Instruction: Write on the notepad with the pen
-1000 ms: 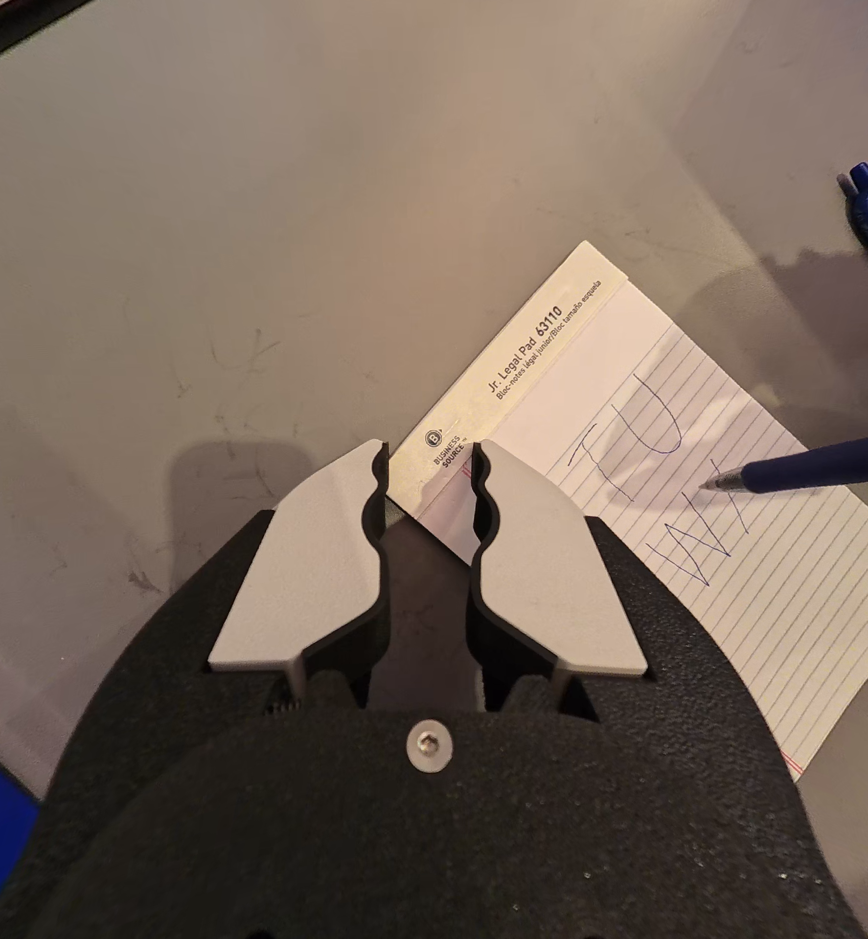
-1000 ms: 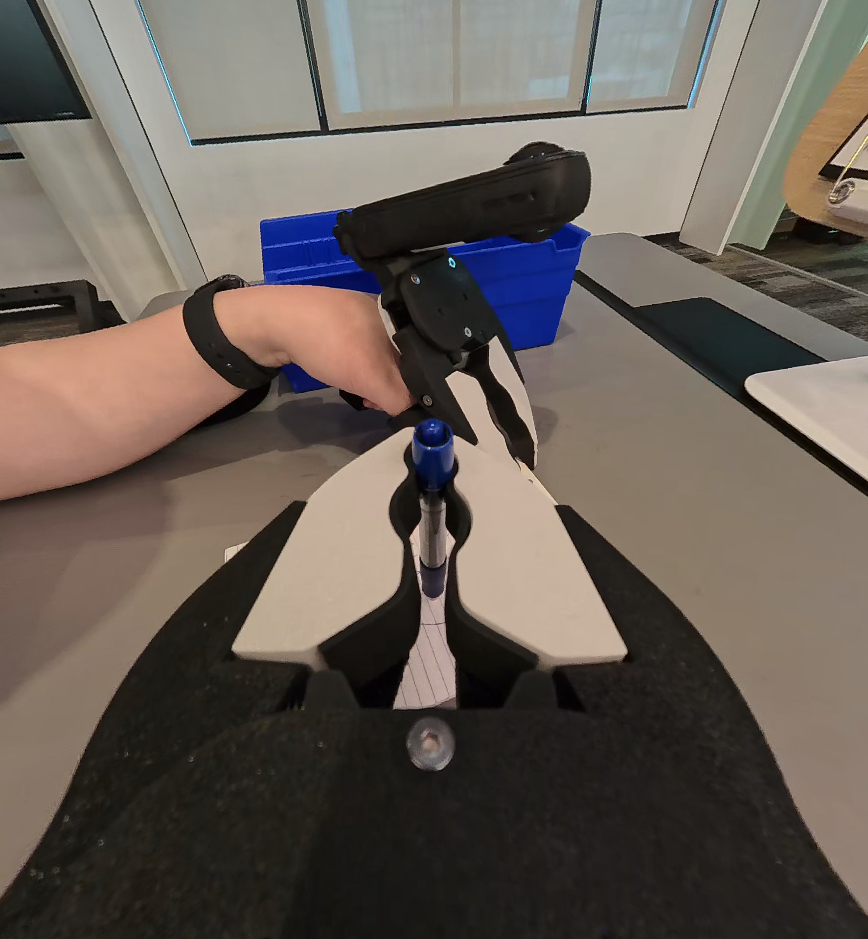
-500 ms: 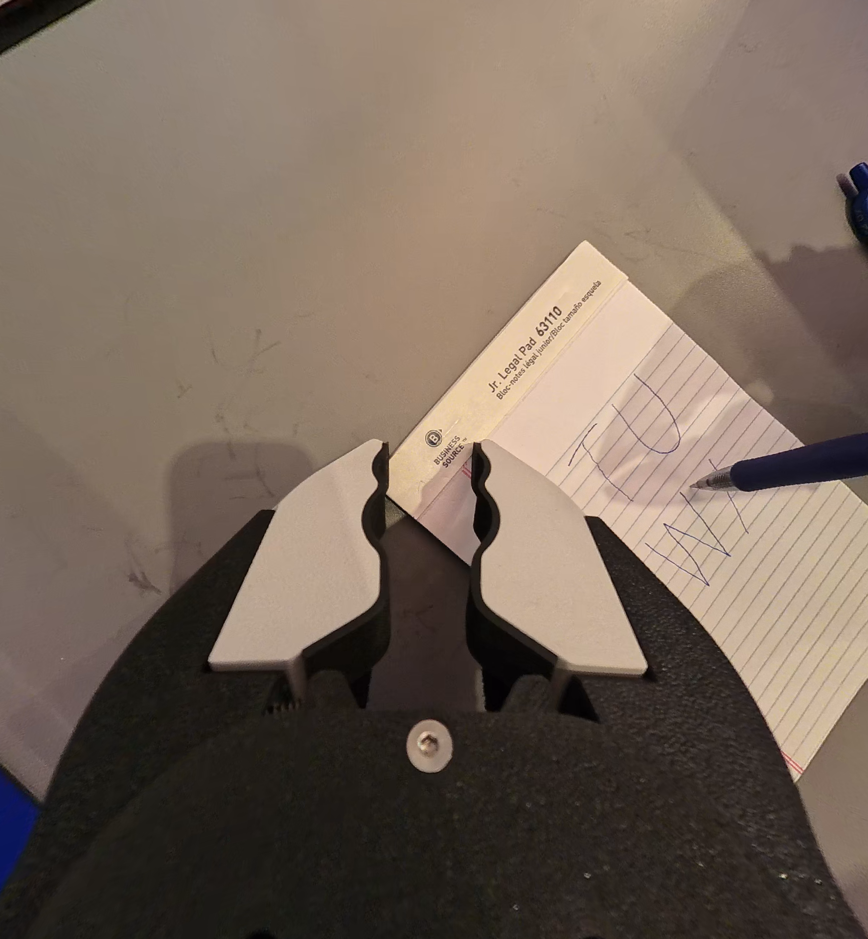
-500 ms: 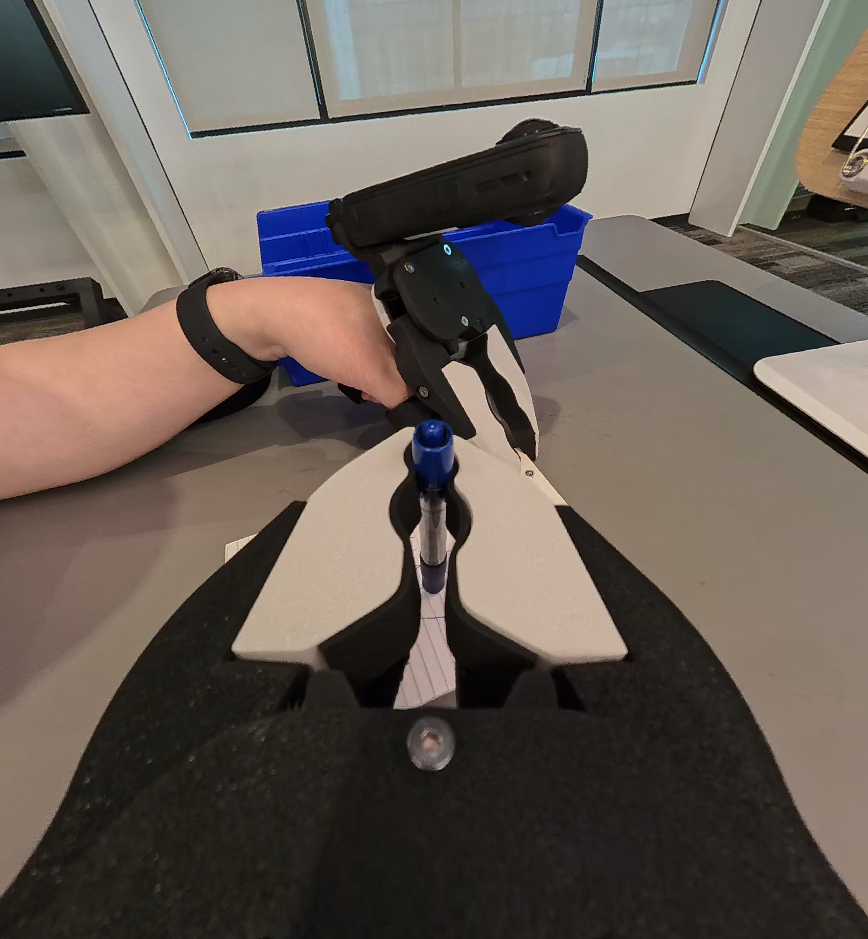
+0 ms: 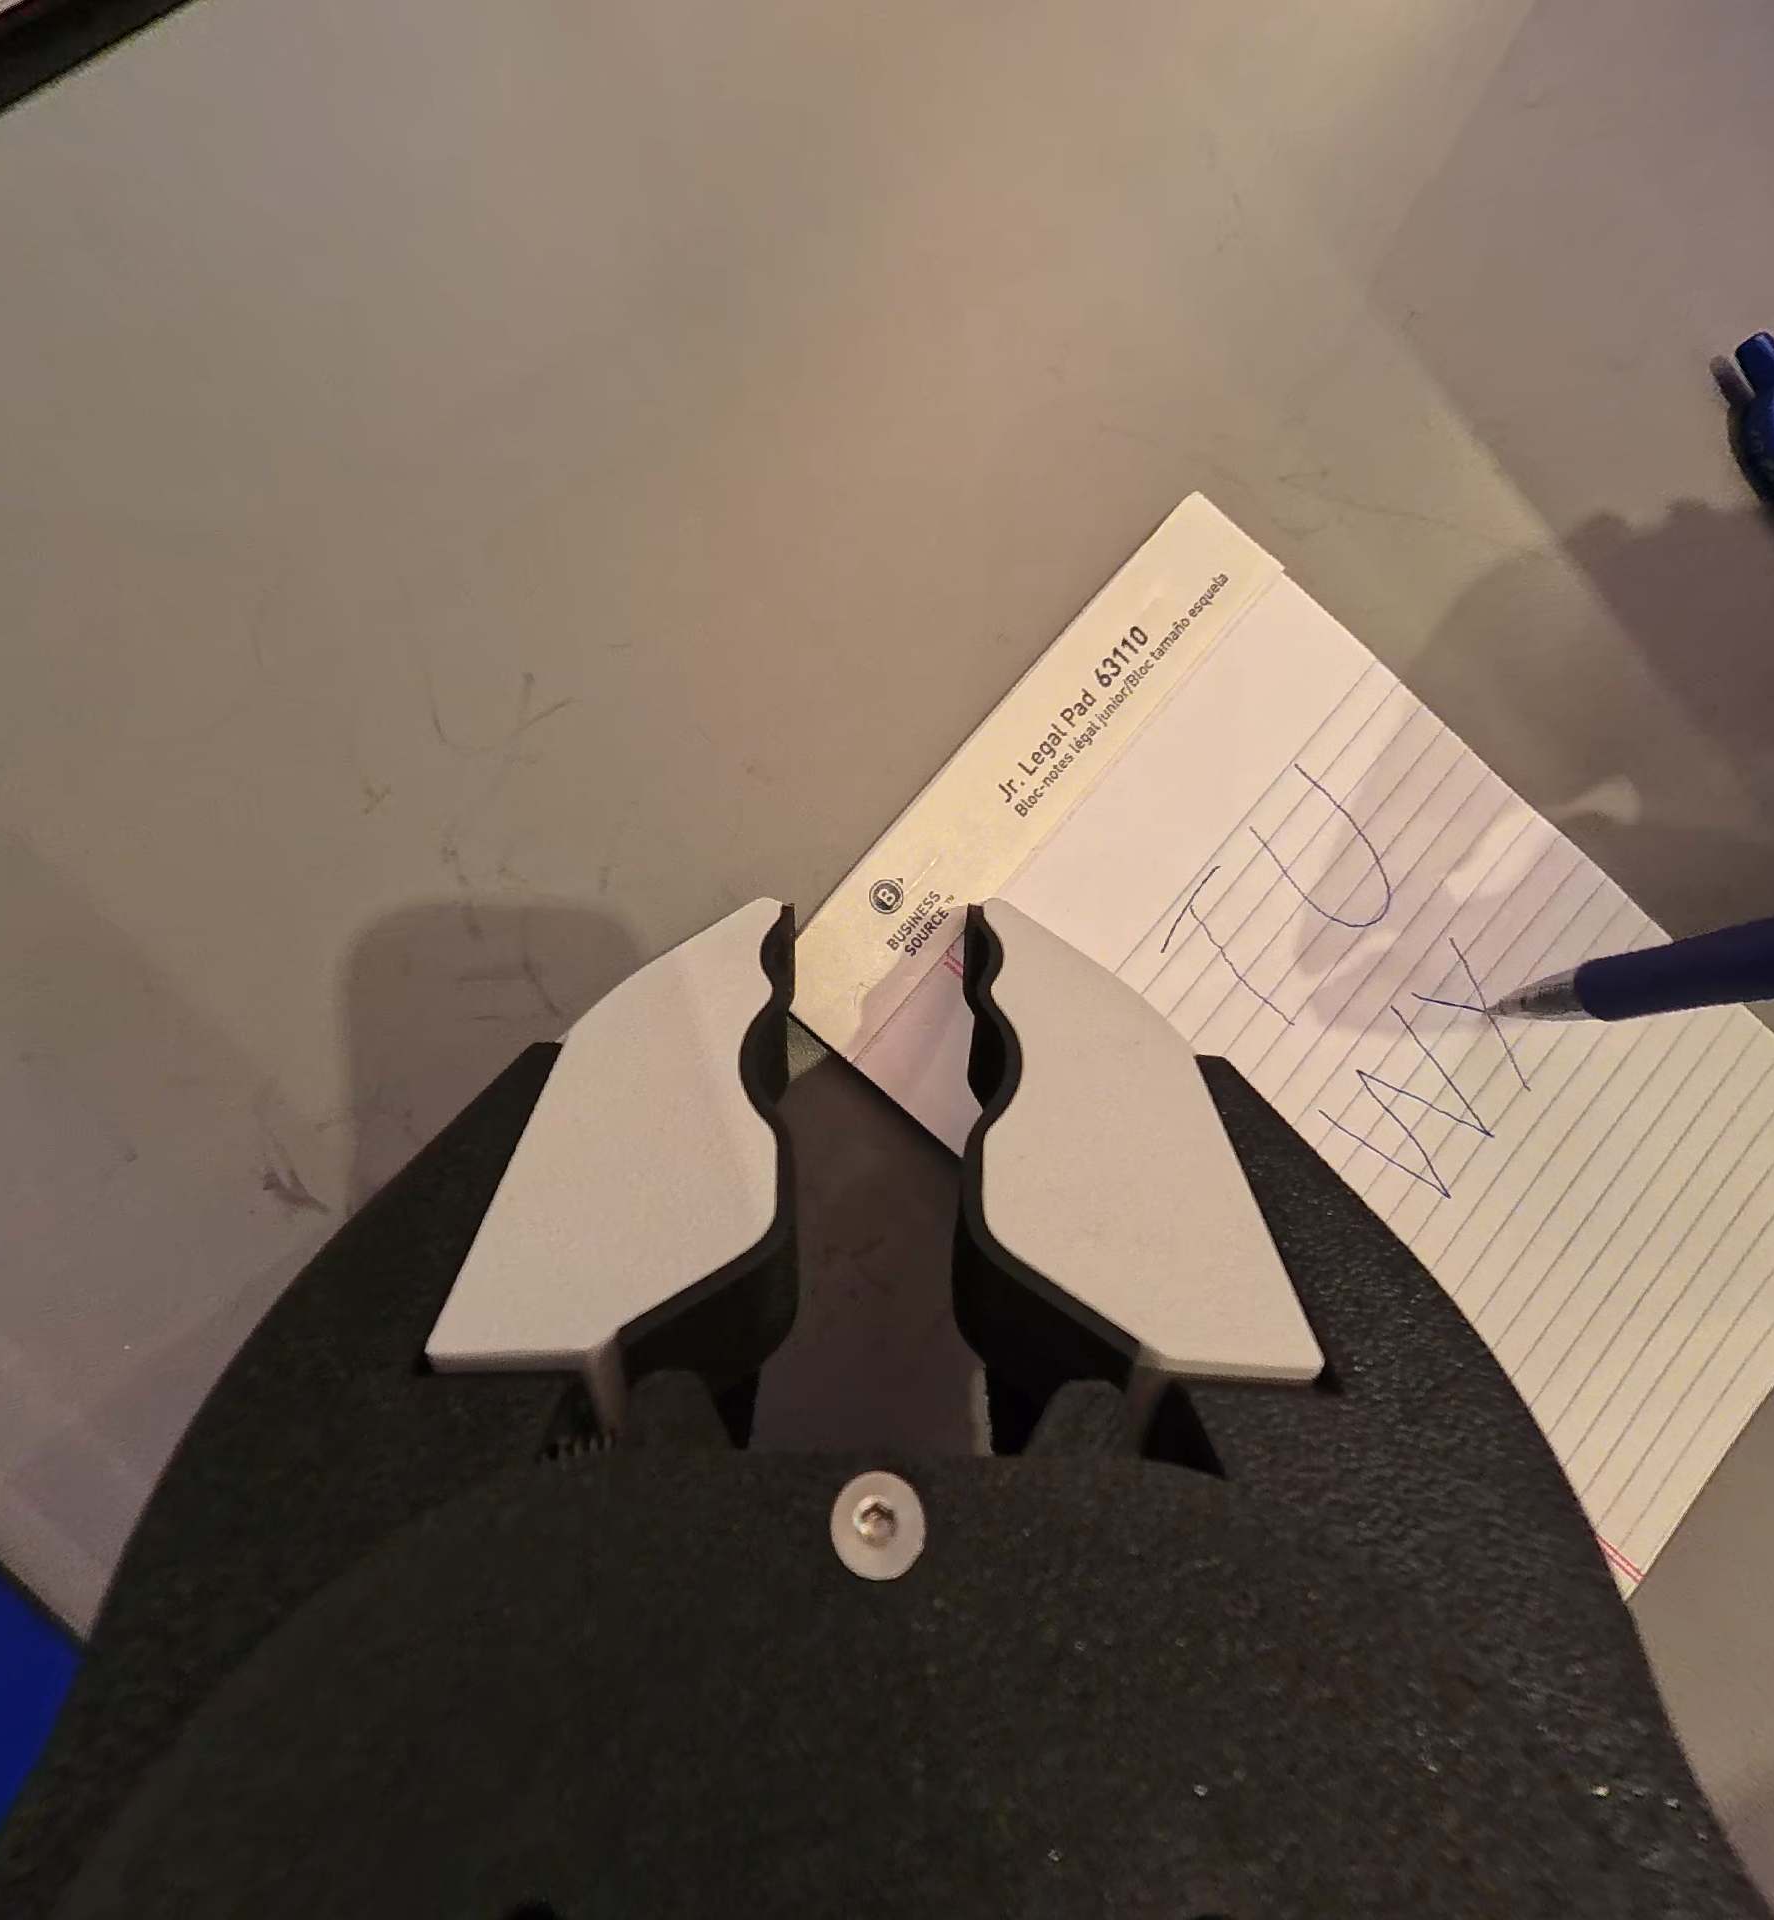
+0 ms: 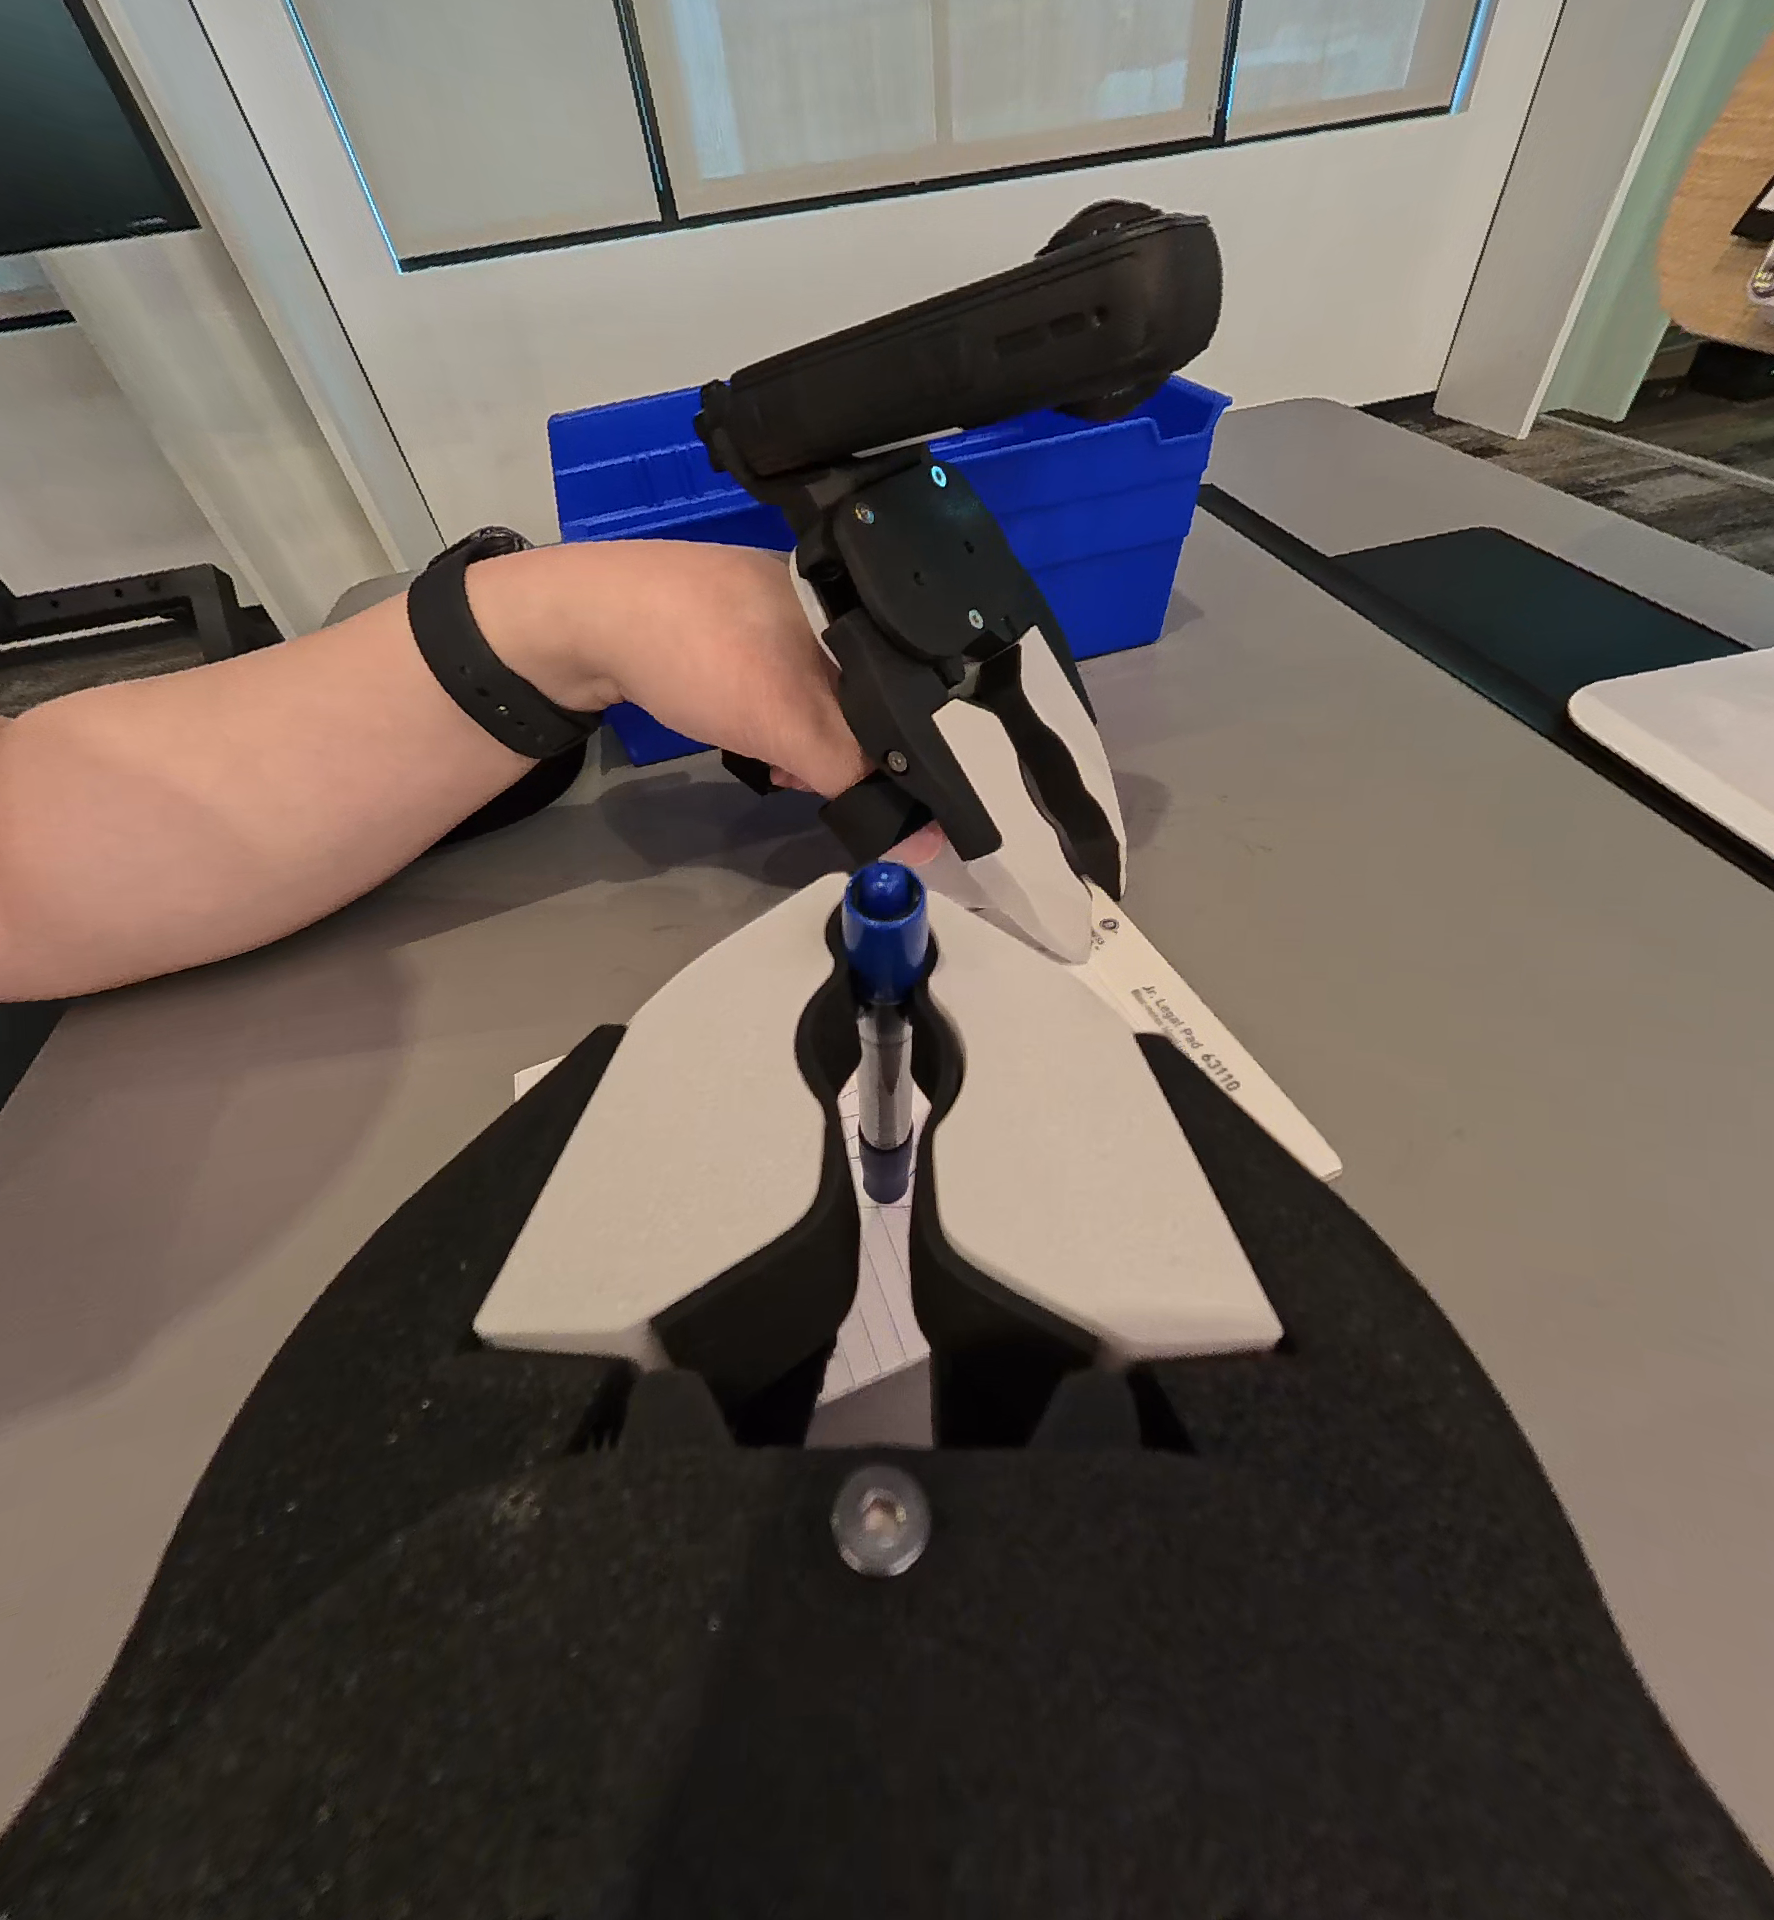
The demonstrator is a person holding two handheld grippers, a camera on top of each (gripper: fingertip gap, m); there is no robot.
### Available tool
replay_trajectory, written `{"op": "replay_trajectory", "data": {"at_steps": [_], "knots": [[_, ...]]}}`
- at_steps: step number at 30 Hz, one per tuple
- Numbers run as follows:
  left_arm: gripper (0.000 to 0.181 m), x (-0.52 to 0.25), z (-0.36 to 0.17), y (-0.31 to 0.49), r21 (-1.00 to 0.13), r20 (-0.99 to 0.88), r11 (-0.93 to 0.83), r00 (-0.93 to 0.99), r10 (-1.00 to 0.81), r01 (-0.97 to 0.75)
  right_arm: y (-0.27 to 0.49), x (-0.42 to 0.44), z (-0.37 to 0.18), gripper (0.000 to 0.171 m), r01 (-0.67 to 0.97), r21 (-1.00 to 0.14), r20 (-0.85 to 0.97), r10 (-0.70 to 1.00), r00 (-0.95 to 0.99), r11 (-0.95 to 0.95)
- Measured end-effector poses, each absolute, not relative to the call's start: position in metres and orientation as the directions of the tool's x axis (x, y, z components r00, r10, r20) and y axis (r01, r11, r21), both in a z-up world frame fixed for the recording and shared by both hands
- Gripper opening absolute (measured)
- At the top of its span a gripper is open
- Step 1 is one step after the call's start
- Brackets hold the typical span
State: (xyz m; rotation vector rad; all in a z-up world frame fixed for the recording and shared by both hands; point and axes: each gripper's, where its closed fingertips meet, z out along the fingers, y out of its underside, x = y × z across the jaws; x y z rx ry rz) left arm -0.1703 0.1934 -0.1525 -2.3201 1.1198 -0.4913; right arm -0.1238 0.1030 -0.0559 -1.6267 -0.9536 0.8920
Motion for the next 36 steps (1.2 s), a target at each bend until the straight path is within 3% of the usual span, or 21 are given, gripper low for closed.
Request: {"op": "replay_trajectory", "data": {"at_steps": [26,33,36], "knots": [[0.031,-0.17,-0.152,0.193,-0.591,0.1,-0.526,0.592,-0.8,-0.611,0.093,-0.118,-0.058,0.004,0.205,-0.952,-0.136,0.914,0.383,-0.228],[0.031,-0.17,-0.152,0.193,-0.592,0.1,-0.527,0.592,-0.799,-0.611,0.092,-0.106,-0.018,0.004,0.031,-0.996,-0.064,0.908,0.413,-0.085],[0.031,-0.17,-0.152,0.193,-0.591,0.1,-0.527,0.593,-0.799,-0.611,0.098,-0.096,-0.015,0.004,0.034,-0.998,-0.037,0.888,0.458,-0.06]]}}
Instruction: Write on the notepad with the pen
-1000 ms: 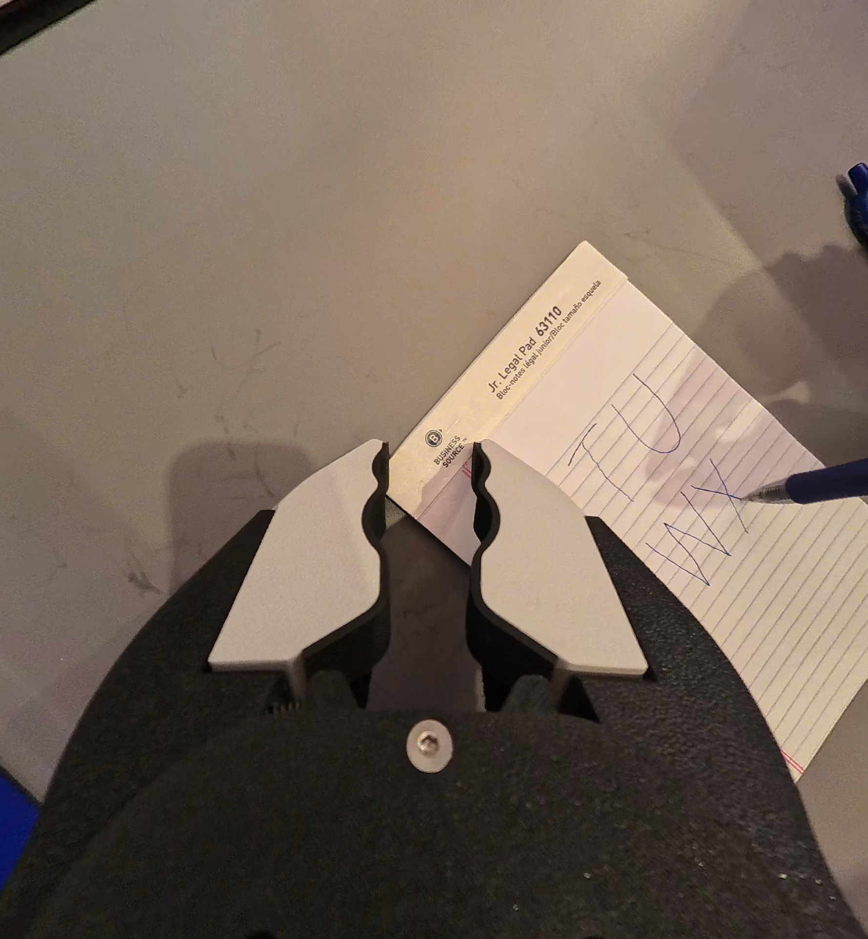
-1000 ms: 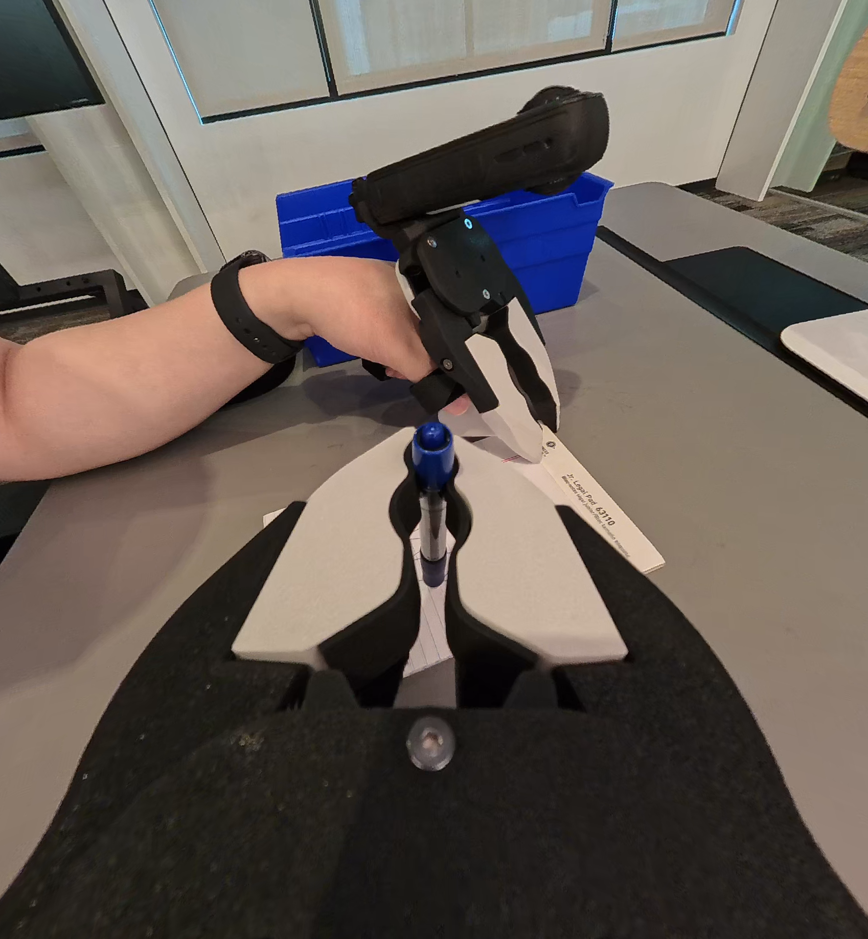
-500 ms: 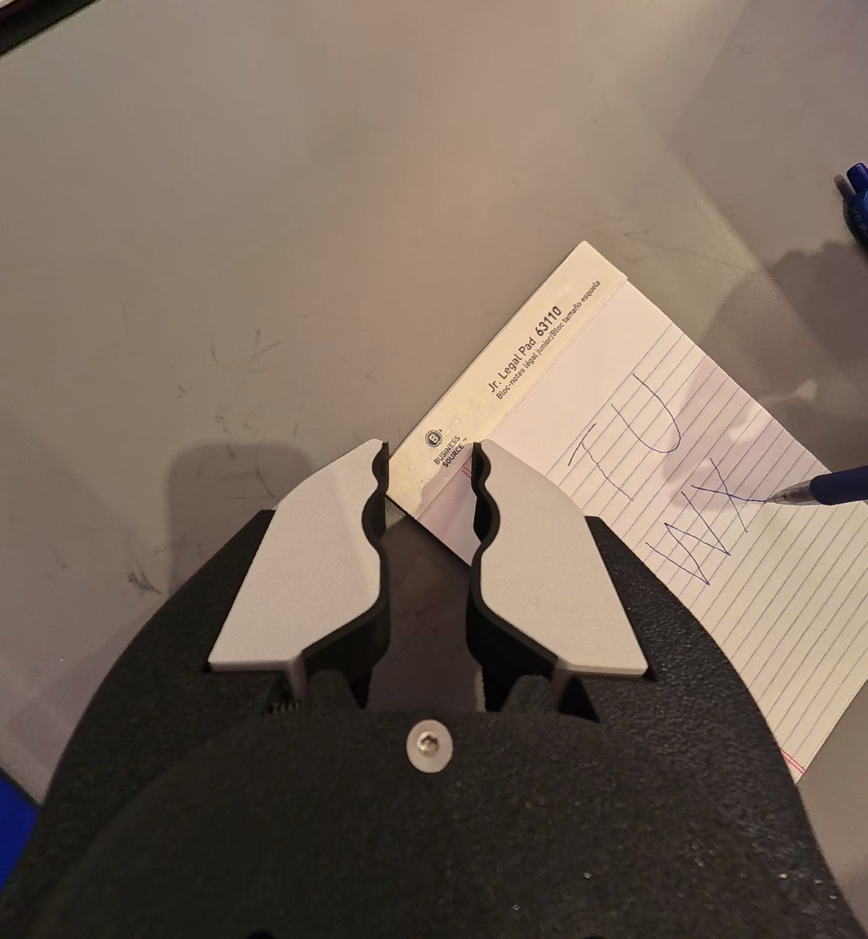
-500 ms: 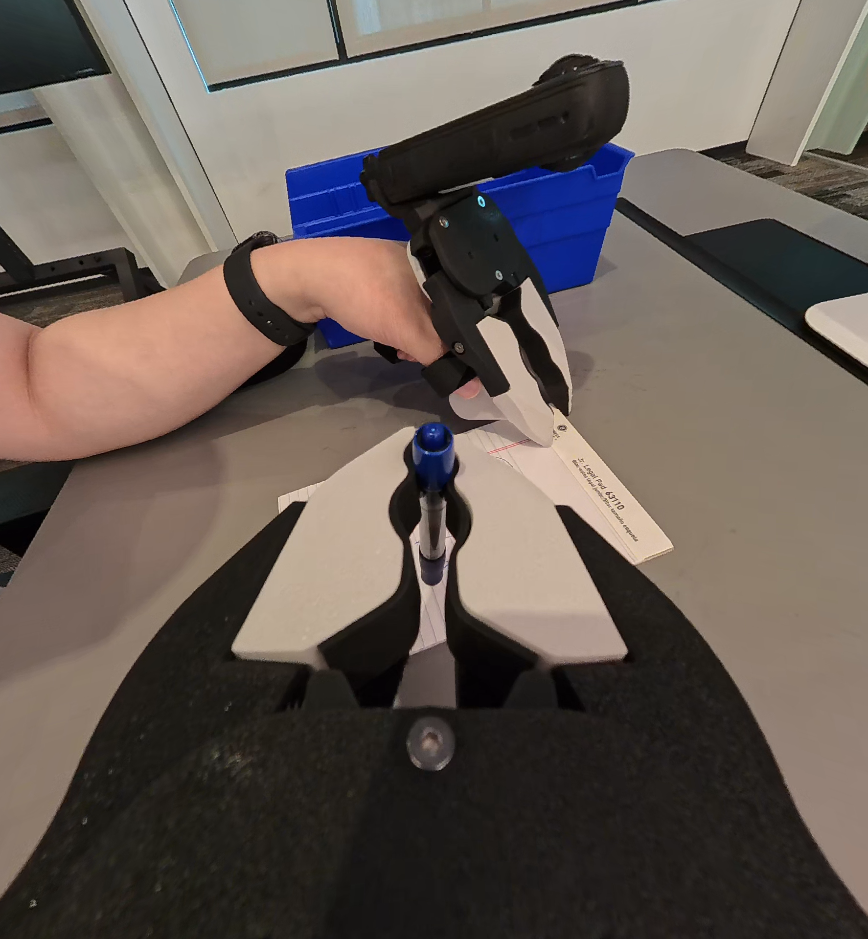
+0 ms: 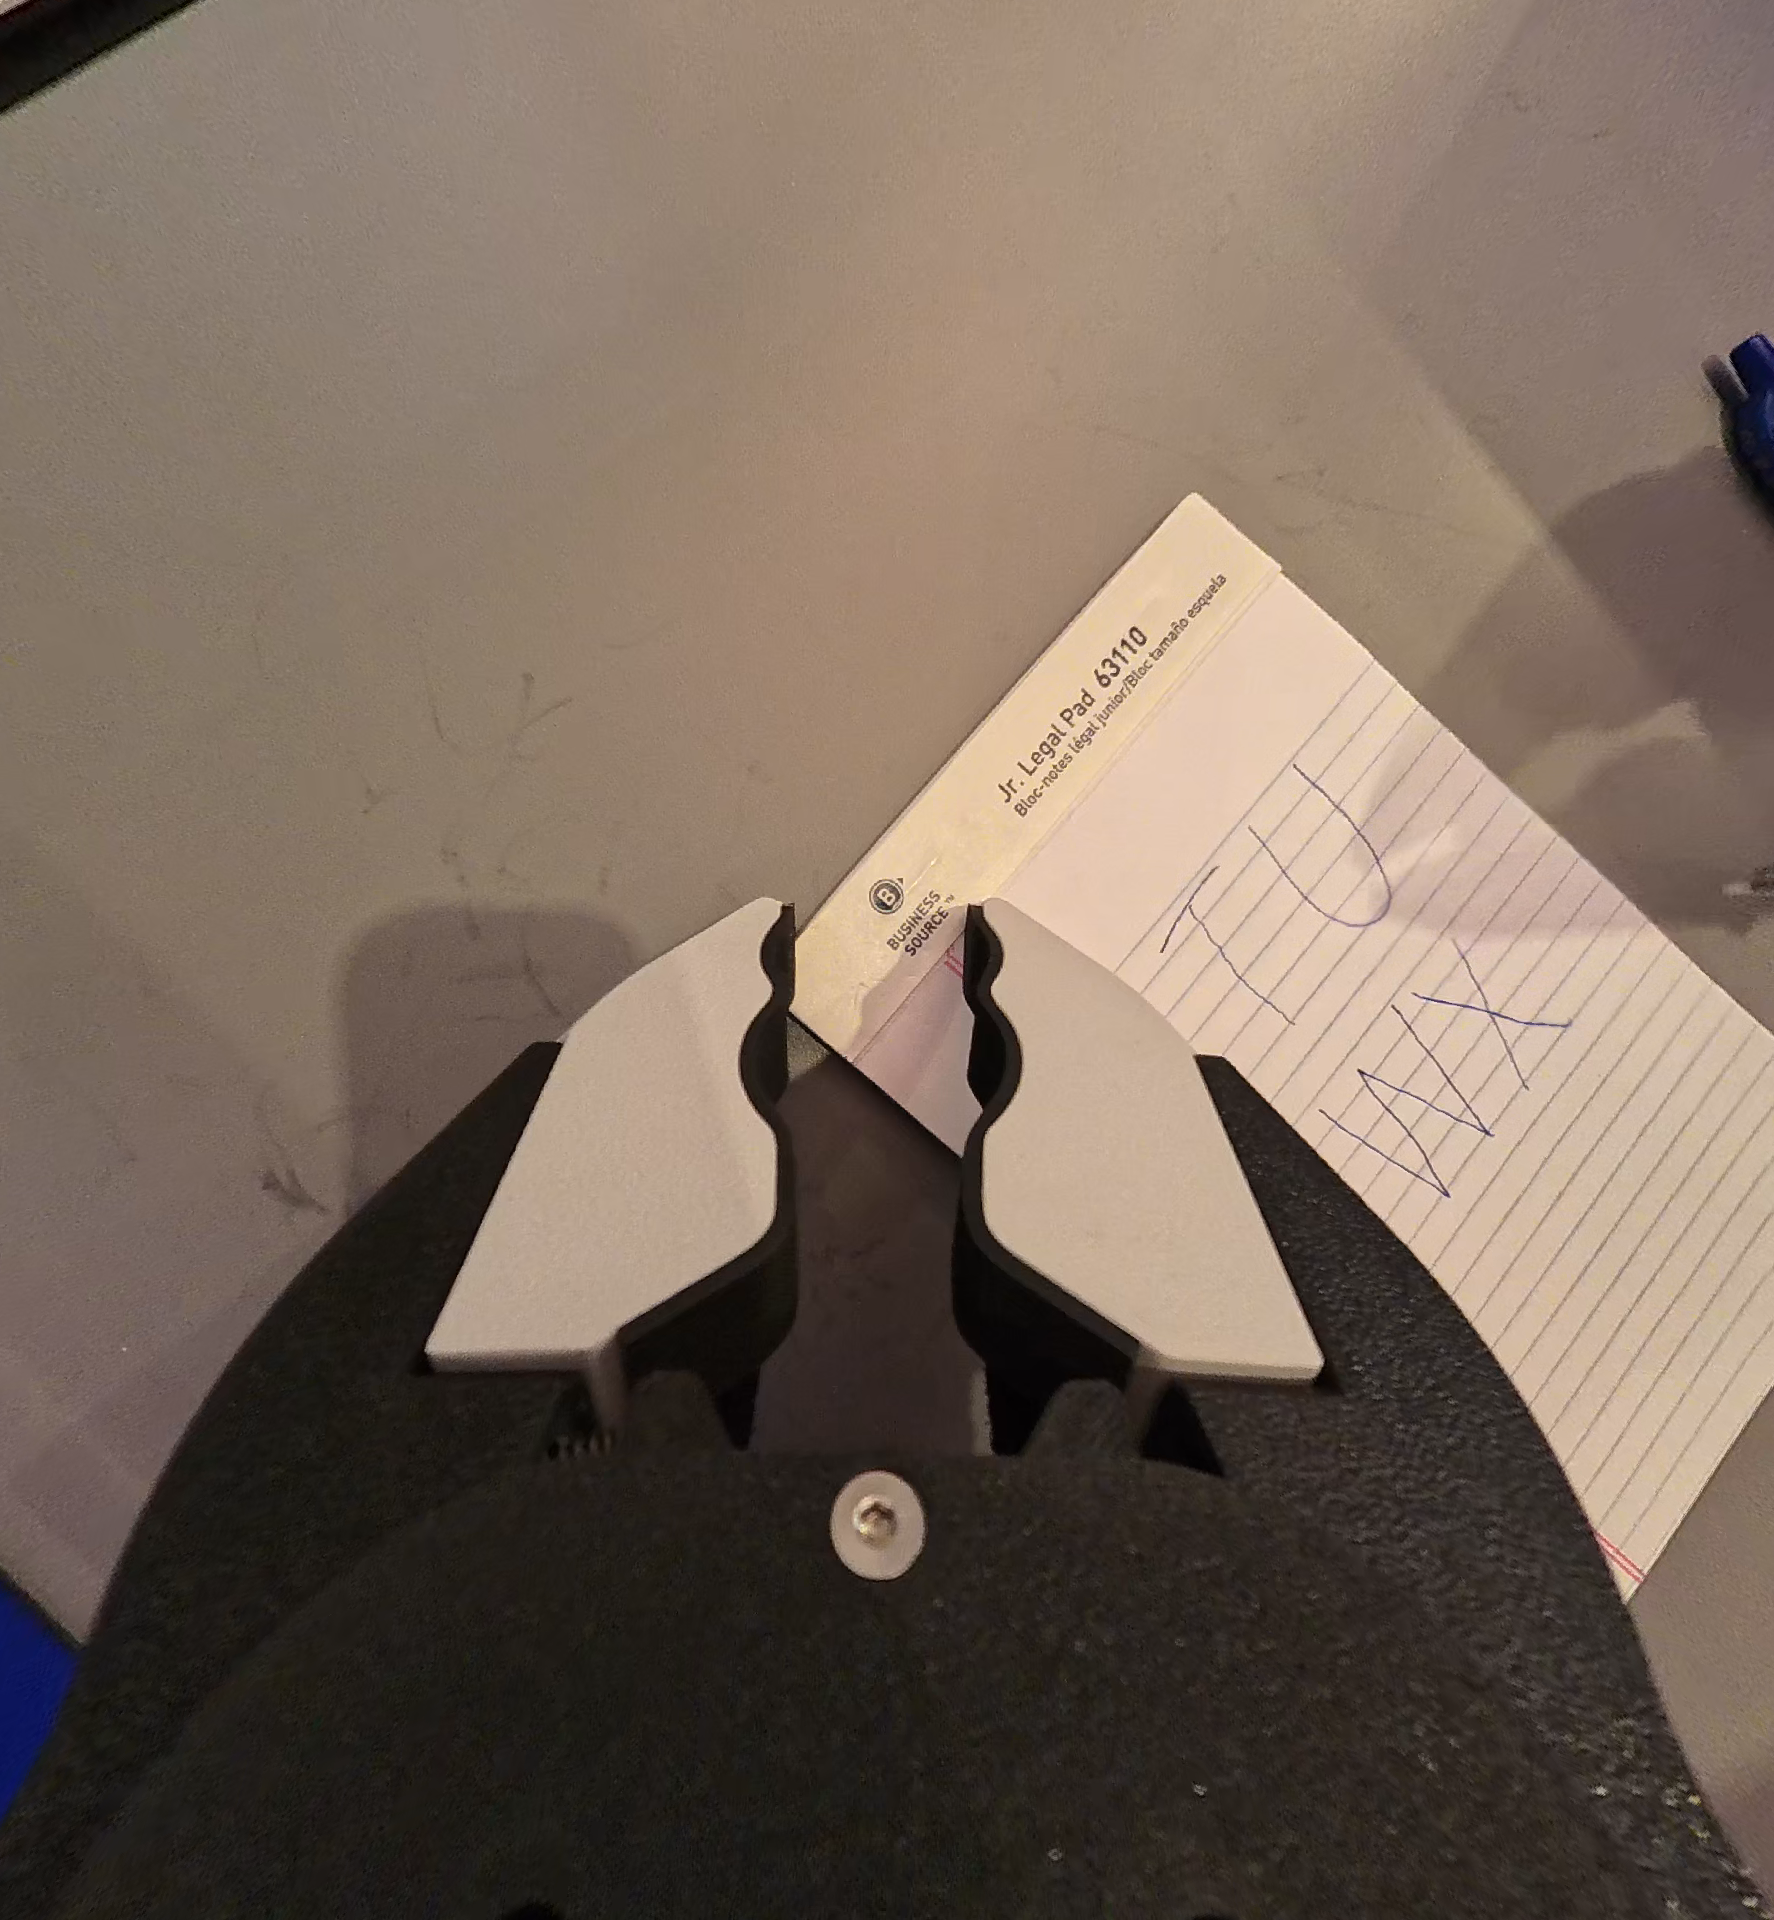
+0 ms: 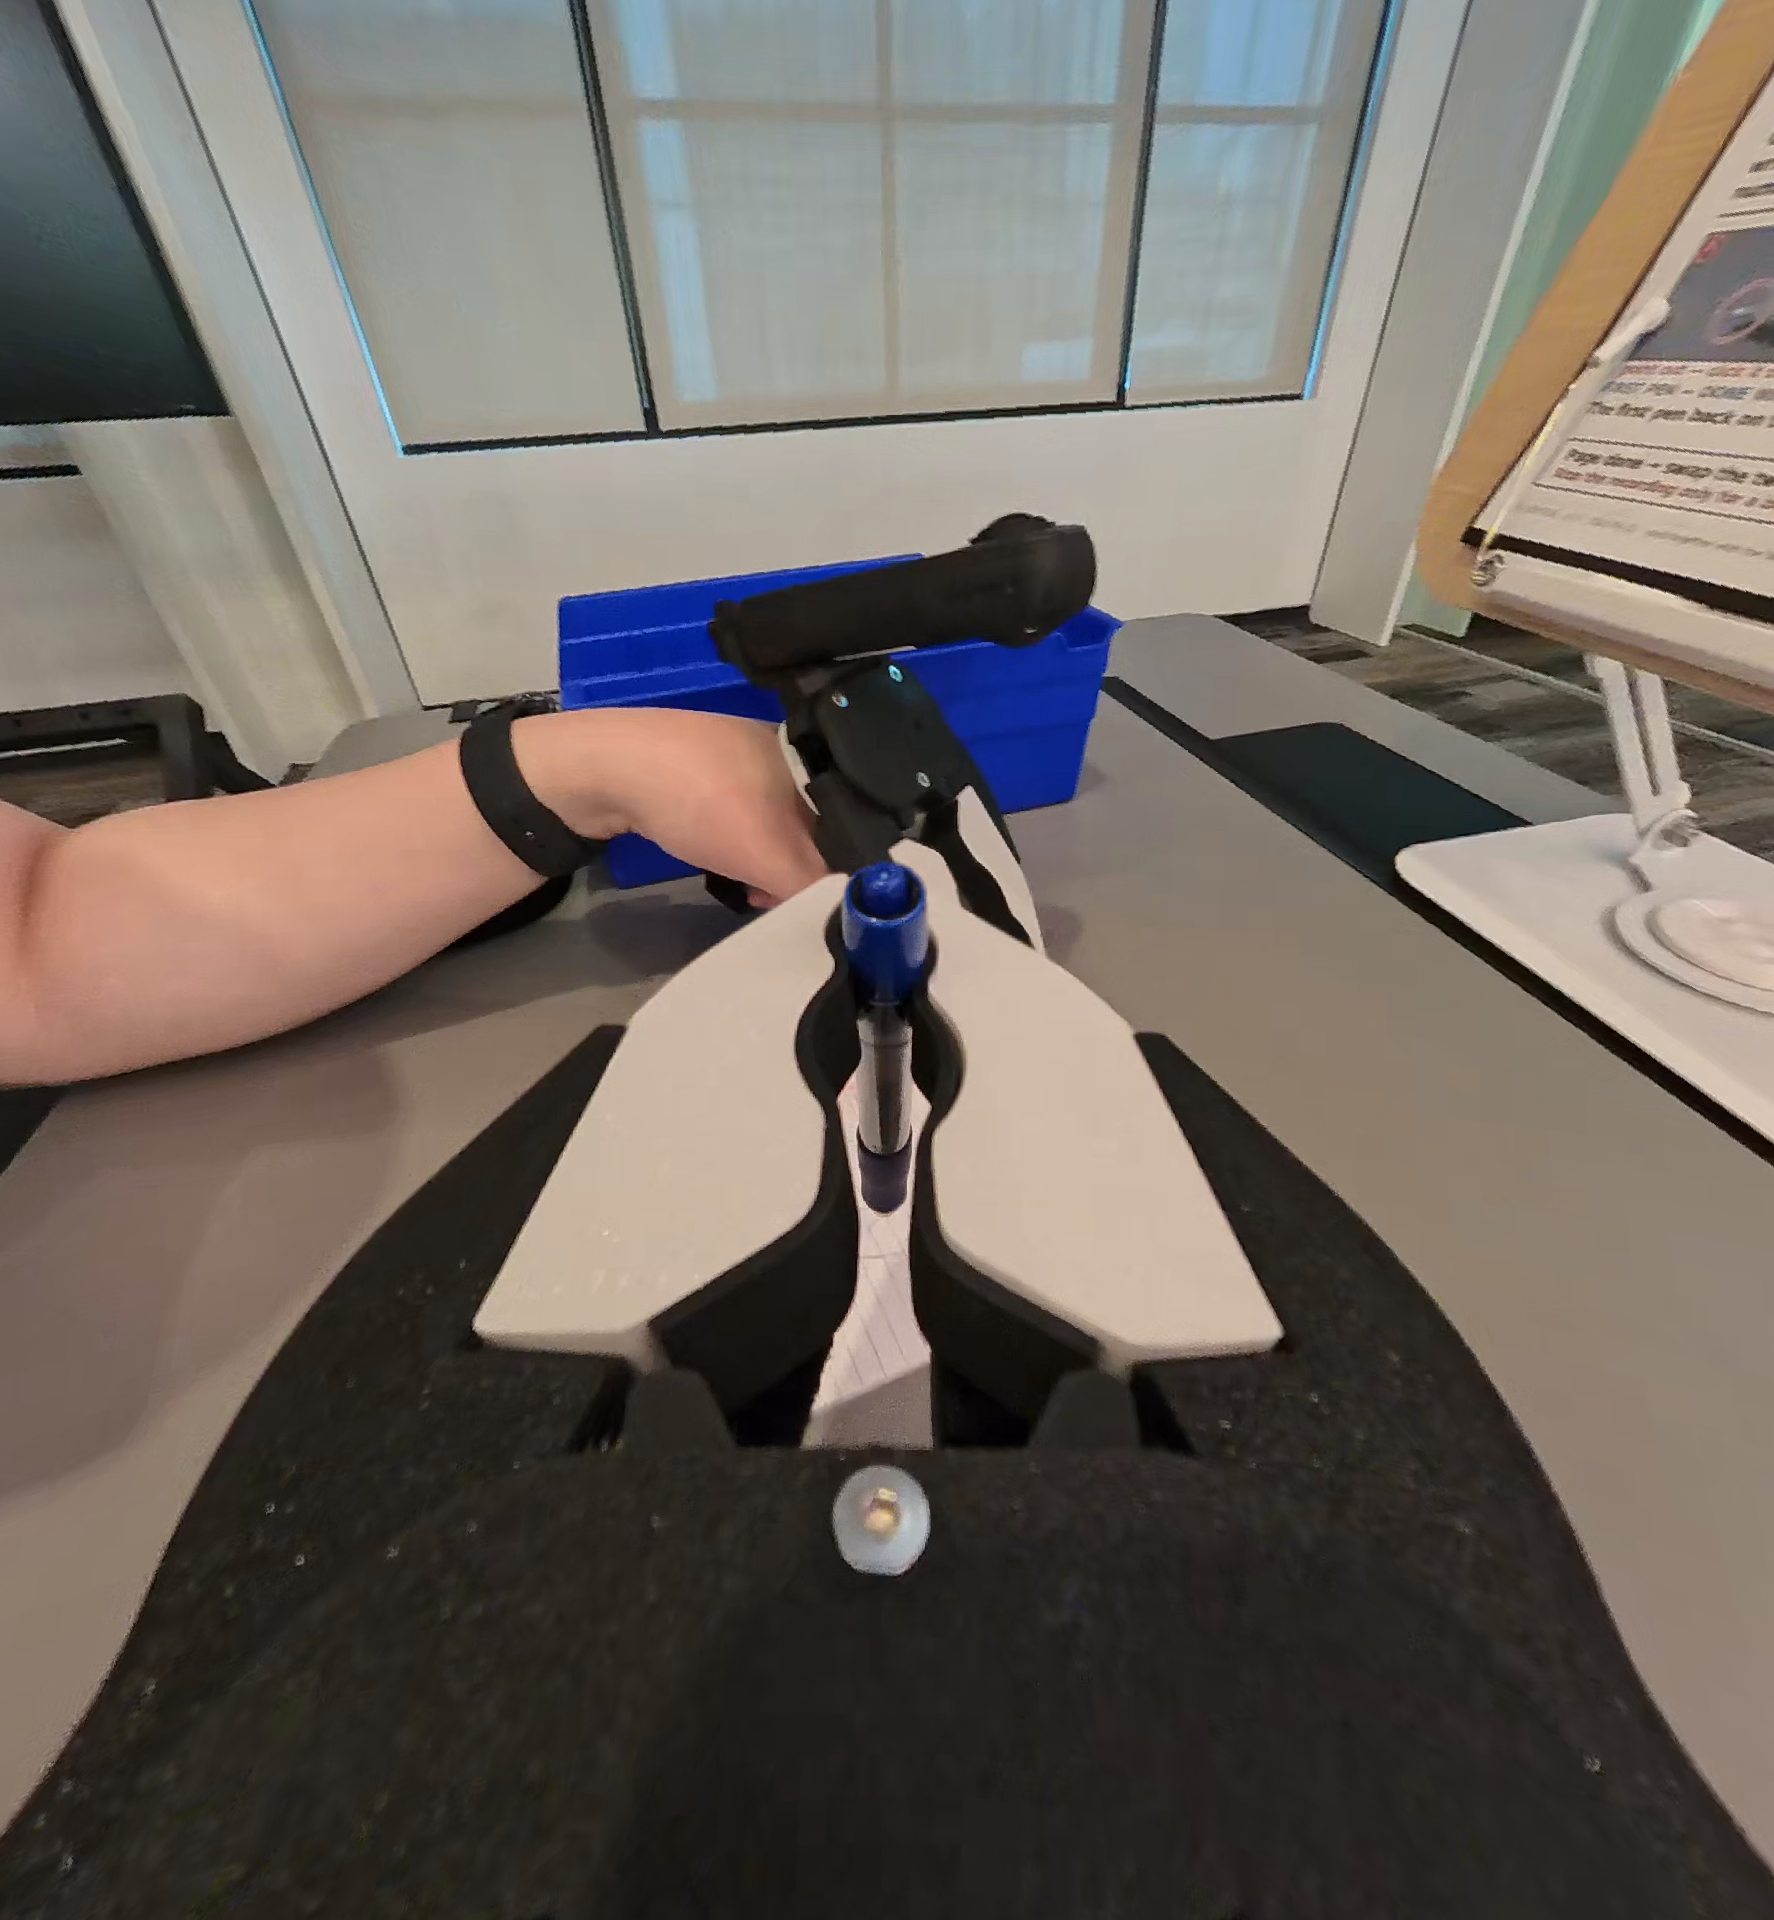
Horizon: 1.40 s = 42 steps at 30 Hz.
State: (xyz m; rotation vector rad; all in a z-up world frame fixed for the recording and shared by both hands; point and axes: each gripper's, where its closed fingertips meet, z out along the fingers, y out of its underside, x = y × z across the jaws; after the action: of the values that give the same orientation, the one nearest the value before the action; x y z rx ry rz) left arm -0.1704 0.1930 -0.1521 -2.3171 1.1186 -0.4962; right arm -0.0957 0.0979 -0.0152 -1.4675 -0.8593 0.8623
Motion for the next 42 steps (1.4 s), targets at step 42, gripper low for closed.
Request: {"op": "replay_trajectory", "data": {"at_steps": [42], "knots": [[0.016,-0.168,-0.141,0.197,-0.589,0.069,-0.521,0.604,-0.794,-0.618,0.113,-0.072,-0.011,0.004,-0.024,-1.0,-0.023,0.835,0.55,-0.011]]}}
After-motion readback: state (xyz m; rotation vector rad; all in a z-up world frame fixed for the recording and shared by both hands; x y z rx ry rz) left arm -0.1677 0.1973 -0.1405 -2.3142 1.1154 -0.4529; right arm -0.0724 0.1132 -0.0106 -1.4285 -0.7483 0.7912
